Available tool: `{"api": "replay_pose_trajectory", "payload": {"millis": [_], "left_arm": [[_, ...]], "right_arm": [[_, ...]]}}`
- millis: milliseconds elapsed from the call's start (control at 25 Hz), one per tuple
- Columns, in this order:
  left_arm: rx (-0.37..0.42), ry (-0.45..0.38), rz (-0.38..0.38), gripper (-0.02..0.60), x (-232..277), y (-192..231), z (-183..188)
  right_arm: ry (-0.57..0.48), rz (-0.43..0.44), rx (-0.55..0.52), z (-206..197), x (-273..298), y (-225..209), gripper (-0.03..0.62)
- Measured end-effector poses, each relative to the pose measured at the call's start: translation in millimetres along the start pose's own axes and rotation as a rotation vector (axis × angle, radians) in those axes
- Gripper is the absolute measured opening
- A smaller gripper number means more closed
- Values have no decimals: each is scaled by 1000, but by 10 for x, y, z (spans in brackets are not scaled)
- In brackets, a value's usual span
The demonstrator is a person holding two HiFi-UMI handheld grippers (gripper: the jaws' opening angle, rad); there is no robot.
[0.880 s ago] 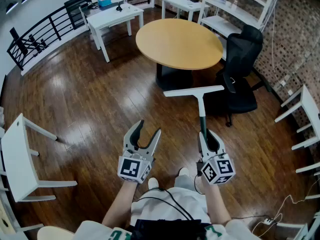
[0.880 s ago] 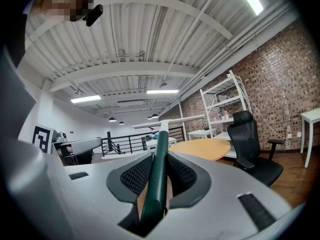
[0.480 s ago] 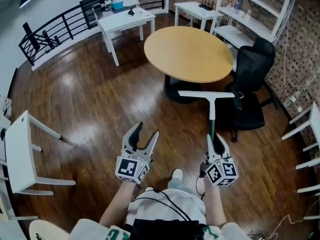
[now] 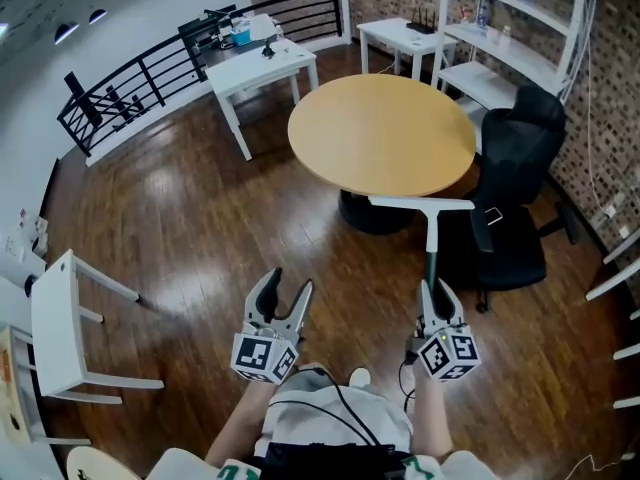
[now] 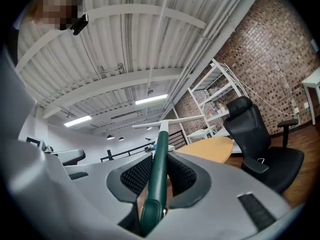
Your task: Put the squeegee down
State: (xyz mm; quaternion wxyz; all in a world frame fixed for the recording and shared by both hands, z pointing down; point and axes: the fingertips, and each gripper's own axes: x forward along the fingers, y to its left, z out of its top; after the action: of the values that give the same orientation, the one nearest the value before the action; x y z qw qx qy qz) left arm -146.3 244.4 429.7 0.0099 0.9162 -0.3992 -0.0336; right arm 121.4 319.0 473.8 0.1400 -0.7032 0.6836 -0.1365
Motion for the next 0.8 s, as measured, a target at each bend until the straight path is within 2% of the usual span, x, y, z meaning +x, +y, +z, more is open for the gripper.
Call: {"api": "replay_pose_trajectory", "payload": {"millis": [160, 400, 600, 800], "left_arm": [[7, 22, -5, 239, 280, -32, -115], [-15, 34, -31, 239, 831, 99, -265], [-38, 19, -54, 239, 1581, 499, -373], [-34, -23, -72, 239, 2354, 1026, -300]], "right_arm": [[24, 29, 12, -108, 189, -92, 117], [59, 15, 8, -207, 646, -308, 117], [79, -6, -15, -175, 1362, -439, 117], [94, 29, -86, -40, 2304, -362, 117]]}}
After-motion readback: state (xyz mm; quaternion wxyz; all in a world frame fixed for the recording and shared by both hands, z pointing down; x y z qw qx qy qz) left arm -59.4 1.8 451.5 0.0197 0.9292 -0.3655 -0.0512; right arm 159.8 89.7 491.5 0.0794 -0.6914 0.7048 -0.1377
